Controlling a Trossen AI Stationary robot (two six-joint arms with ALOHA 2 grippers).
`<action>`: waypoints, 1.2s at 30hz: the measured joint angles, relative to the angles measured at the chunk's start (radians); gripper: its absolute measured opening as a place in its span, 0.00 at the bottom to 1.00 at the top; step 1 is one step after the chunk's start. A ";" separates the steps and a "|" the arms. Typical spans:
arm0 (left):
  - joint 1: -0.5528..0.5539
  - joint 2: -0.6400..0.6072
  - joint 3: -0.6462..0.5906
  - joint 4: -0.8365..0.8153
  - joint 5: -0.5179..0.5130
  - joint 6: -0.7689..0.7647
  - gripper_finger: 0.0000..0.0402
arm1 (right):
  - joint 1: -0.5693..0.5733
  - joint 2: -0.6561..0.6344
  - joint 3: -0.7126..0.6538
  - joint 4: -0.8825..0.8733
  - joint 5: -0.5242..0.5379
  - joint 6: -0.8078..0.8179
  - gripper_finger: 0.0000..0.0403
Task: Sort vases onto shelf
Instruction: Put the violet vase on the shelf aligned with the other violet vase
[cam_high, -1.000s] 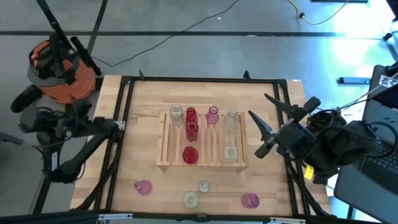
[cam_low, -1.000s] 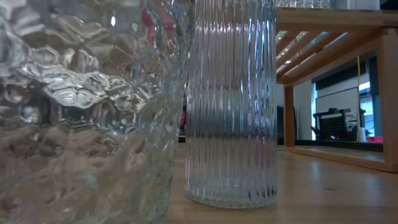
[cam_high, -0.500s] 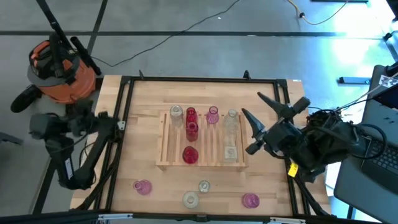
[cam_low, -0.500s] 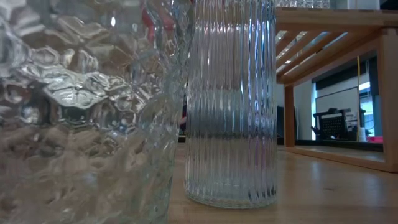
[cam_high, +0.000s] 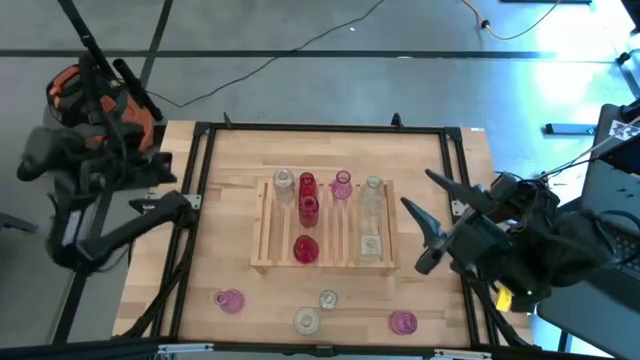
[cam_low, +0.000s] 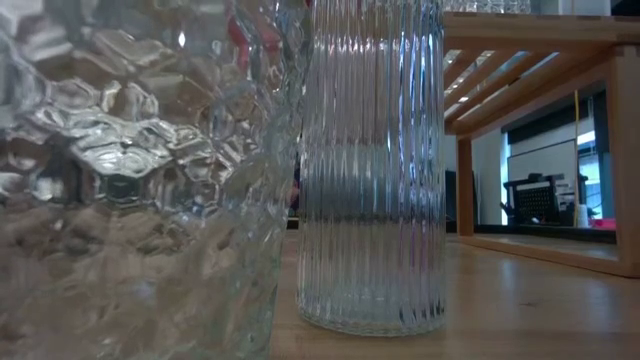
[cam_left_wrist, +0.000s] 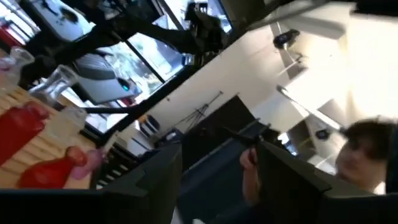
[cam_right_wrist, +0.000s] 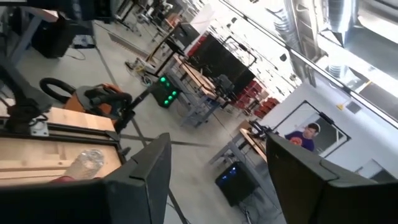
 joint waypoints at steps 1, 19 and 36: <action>-0.022 0.035 0.014 -0.002 -0.025 0.010 0.50 | 0.003 0.000 0.000 0.000 0.000 0.000 0.52; -0.403 0.559 0.096 0.174 -0.251 0.275 0.50 | 0.002 -0.016 0.000 -0.025 0.001 0.000 0.52; -1.411 0.609 0.097 0.184 -1.143 0.297 0.50 | -0.020 -0.067 0.000 -0.113 0.001 0.000 0.52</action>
